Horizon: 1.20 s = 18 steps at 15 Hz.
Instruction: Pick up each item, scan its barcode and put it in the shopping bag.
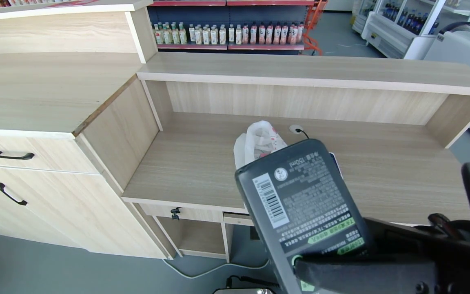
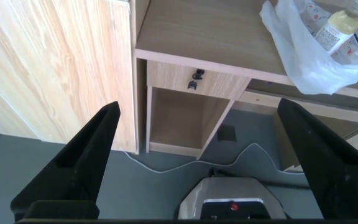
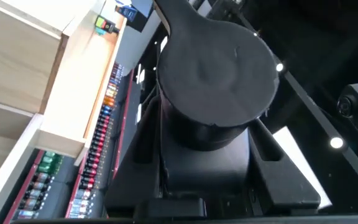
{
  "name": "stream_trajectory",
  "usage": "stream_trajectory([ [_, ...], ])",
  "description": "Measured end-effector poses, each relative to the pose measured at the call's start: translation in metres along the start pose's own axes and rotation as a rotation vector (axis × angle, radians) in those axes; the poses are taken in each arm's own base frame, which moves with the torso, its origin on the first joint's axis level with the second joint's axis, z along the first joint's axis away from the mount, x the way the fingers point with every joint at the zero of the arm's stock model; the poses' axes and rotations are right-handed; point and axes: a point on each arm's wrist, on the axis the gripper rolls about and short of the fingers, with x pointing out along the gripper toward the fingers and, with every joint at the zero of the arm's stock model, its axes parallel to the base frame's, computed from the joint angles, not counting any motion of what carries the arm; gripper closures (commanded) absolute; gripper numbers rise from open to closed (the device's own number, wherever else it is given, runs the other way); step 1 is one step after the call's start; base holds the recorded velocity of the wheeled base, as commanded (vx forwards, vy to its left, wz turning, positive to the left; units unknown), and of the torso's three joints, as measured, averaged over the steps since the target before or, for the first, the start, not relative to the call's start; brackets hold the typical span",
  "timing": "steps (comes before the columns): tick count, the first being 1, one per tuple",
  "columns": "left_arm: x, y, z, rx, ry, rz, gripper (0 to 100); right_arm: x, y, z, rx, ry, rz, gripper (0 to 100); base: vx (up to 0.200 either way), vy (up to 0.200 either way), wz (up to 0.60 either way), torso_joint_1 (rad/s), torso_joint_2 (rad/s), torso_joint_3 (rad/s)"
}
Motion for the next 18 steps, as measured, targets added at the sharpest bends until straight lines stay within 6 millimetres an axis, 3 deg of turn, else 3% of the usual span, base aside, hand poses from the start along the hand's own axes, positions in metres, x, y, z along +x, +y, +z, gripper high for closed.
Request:
stream_trajectory([
  [18, 0.000, 0.000, 0.000, 0.000, 0.000, -0.001, 0, -0.016, -0.004, -0.003, 0.055, -0.004, 0.025, 100, 0.000, 0.000, 0.00, 0.000, 0.00, 0.000],
])
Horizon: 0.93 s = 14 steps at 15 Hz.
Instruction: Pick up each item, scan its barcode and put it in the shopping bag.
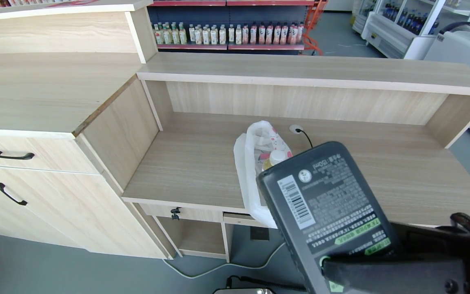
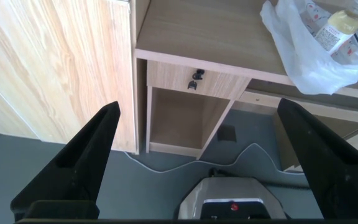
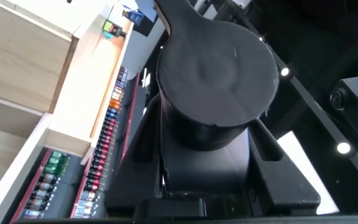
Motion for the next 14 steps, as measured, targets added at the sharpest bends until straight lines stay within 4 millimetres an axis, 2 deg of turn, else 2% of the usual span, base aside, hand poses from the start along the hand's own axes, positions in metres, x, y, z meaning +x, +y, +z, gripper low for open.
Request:
stream_trajectory([
  [2, 0.000, 0.000, 0.000, 0.000, 0.000, 0.000, 0, 0.005, -0.002, -0.012, 0.157, 0.056, 0.011, 100, 0.000, 0.000, 0.00, 0.000, 0.00, 0.000],
  [3, 0.000, 0.000, 0.000, 0.000, 0.000, 0.000, 0, 0.007, -0.001, -0.022, 0.296, 0.126, 0.031, 100, 0.000, 0.000, 0.00, 0.000, 0.00, 0.000],
  [6, 0.000, 0.000, 0.000, 0.000, 0.000, 0.000, 0, -0.006, 0.010, -0.056, 0.740, 0.617, 0.138, 100, 0.000, 0.000, 0.00, 0.000, 0.00, 0.000],
  [7, 0.000, 0.000, 0.000, 0.000, 0.000, 0.001, 0, -0.018, 0.015, -0.065, 0.823, 0.794, 0.144, 100, 0.000, 0.000, 0.00, 0.000, 0.00, 0.000],
  [10, 0.000, 0.000, 0.000, 0.000, 0.000, 0.000, 0, -0.066, 0.024, -0.087, 0.872, 1.188, 0.136, 100, 0.000, 0.000, 0.00, 0.000, 0.00, 0.000],
  [14, 0.000, 0.000, 0.000, 0.000, 0.000, 0.000, 0, -0.129, 0.030, -0.077, 0.966, 1.547, 0.062, 100, 0.000, 0.000, 0.00, 0.000, 0.00, 0.000],
])
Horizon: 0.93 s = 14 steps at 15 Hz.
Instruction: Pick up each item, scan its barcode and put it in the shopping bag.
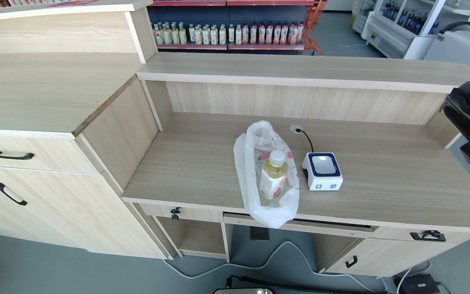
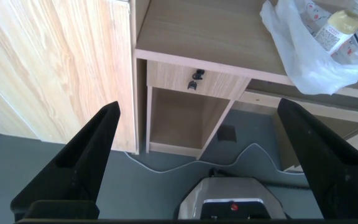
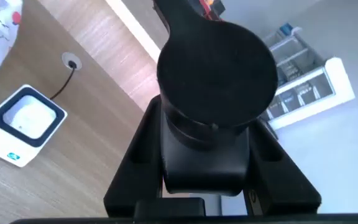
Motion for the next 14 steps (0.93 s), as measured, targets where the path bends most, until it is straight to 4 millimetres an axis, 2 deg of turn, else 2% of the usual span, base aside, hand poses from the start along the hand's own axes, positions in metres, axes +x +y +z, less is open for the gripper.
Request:
stream_trajectory([
  [2, 0.000, 0.000, 0.000, 0.000, 0.000, 0.000, 0, -0.003, -0.007, -0.017, 0.075, 0.085, -0.054, 100, 0.000, 0.000, 0.00, 0.000, 0.00, 0.000],
  [5, 0.000, 0.000, 0.000, 0.000, 0.000, 0.000, 0, -0.004, -0.014, -0.033, 0.088, 0.169, -0.103, 100, 0.000, 0.000, 0.00, 0.000, 0.00, 0.000],
  [8, 0.000, 0.000, 0.000, 0.000, 0.000, 0.000, 0, -0.002, -0.016, -0.039, 0.156, 0.153, -0.091, 100, 0.000, 0.000, 0.60, -0.005, 0.00, 0.005],
  [10, 0.000, 0.000, 0.000, 0.000, 0.000, -0.001, 0, 0.006, -0.020, -0.039, 0.164, 0.139, -0.113, 100, 0.000, 0.000, 0.60, 0.010, 0.00, -0.002],
  [11, 0.000, 0.000, 0.000, 0.000, 0.000, 0.000, 0, 0.011, -0.019, -0.041, 0.199, 0.135, -0.104, 100, 0.000, 0.000, 0.00, 0.000, 0.00, 0.000],
  [14, 0.000, 0.000, 0.000, 0.000, 0.000, 0.000, 0, 0.035, -0.011, -0.050, 0.434, 0.091, -0.025, 100, 0.000, 0.000, 0.00, 0.000, 0.00, 0.000],
])
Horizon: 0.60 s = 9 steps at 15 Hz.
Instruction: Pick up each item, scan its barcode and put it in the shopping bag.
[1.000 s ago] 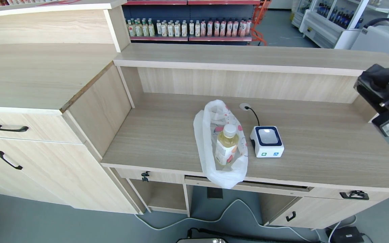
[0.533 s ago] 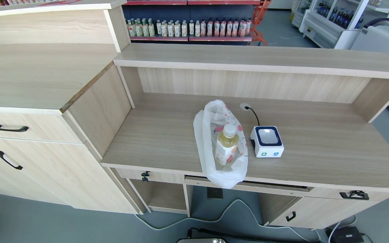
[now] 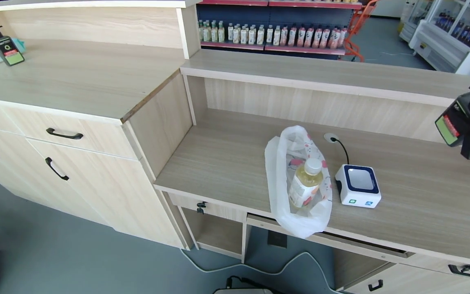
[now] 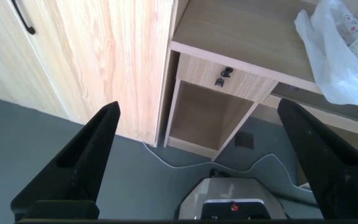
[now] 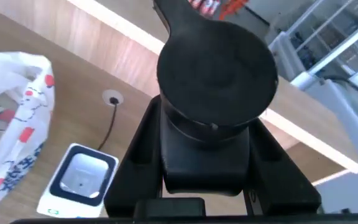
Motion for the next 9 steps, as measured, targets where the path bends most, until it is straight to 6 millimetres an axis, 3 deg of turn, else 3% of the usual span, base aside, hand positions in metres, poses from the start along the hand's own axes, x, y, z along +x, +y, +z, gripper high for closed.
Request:
stream_trajectory([
  [6, 0.000, 0.000, 0.000, 0.000, 0.000, 0.000, 0, 0.040, 0.021, -0.053, 0.644, 0.211, 0.093, 100, 0.000, 0.000, 0.00, 0.000, 0.00, 0.000],
  [9, 0.000, 0.000, 0.000, 0.000, 0.000, 0.000, 0, 0.056, 0.028, -0.071, 0.794, 0.277, 0.201, 100, 0.000, 0.000, 0.00, 0.000, 0.00, 0.000],
])
